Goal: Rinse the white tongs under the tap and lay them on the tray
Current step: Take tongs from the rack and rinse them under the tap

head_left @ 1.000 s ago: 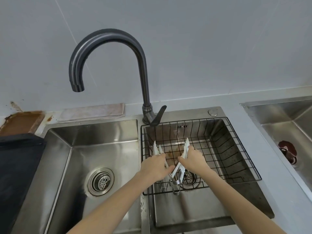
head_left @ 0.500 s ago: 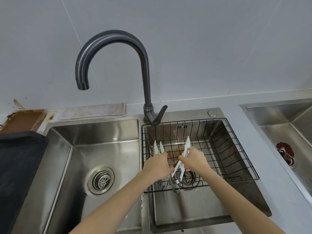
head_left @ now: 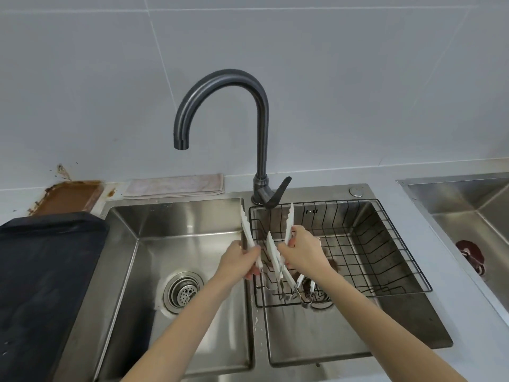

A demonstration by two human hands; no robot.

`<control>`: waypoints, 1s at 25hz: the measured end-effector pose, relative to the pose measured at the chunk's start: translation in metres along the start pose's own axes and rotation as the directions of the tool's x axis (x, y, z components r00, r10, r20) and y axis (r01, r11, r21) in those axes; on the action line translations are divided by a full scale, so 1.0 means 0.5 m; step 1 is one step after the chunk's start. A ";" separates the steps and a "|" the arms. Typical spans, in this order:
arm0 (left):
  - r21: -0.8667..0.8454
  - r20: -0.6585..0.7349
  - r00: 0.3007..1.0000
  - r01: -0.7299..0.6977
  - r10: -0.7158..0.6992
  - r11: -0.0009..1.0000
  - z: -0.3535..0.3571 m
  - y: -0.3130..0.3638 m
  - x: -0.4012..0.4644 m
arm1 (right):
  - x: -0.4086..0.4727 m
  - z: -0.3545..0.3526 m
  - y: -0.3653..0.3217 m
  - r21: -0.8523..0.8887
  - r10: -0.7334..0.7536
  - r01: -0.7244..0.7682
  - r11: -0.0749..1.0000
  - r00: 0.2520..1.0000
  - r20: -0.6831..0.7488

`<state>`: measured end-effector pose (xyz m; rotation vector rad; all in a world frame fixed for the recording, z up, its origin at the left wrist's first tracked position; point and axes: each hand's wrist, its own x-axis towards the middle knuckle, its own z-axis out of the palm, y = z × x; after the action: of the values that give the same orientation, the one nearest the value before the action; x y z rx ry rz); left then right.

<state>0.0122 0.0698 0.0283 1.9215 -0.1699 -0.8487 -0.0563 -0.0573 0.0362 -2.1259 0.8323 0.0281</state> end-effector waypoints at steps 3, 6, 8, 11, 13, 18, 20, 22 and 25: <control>-0.023 -0.068 0.997 0.031 -0.032 0.999 -0.046 -0.019 -0.005 | -0.011 0.037 -0.035 0.042 -0.057 0.056 0.998 0.998 0.029; -0.031 -0.121 0.992 0.024 -0.028 0.999 -0.094 -0.036 -0.010 | -0.013 0.069 -0.069 0.043 -0.100 0.098 0.994 0.993 0.057; -0.059 -0.133 0.991 0.026 -0.033 0.998 -0.125 -0.043 -0.010 | -0.012 0.086 -0.086 0.035 -0.118 0.116 0.993 0.991 0.067; -0.163 -0.115 0.991 0.046 -0.065 0.986 -0.163 -0.048 -0.009 | -0.008 0.111 -0.107 0.046 -0.119 0.116 0.992 0.990 0.070; -0.258 -0.082 0.994 0.055 -0.078 0.964 -0.184 -0.051 -0.006 | -0.002 0.129 -0.117 0.053 -0.116 0.112 0.992 0.991 0.066; -0.380 -0.023 0.998 0.045 -0.058 0.924 -0.217 -0.067 0.014 | 0.030 0.142 -0.118 0.091 -0.056 0.052 0.994 0.998 0.032; -0.409 -0.017 0.999 0.040 -0.052 0.911 -0.226 -0.071 0.025 | 0.054 0.120 -0.108 0.146 0.012 -0.007 0.989 0.999 -0.035; -0.444 -0.020 0.999 0.036 -0.050 0.896 -0.232 -0.069 0.035 | 0.085 0.086 -0.092 0.210 0.096 -0.068 0.975 0.987 -0.127; -0.446 -0.041 0.997 0.036 -0.060 0.895 -0.237 -0.065 0.055 | 0.145 0.036 -0.083 0.336 0.235 -0.151 0.930 0.946 -0.225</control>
<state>0.0989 0.1606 0.0195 1.5175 0.1008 -0.7878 0.0285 -0.0665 0.0322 -1.7605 1.1228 -0.2720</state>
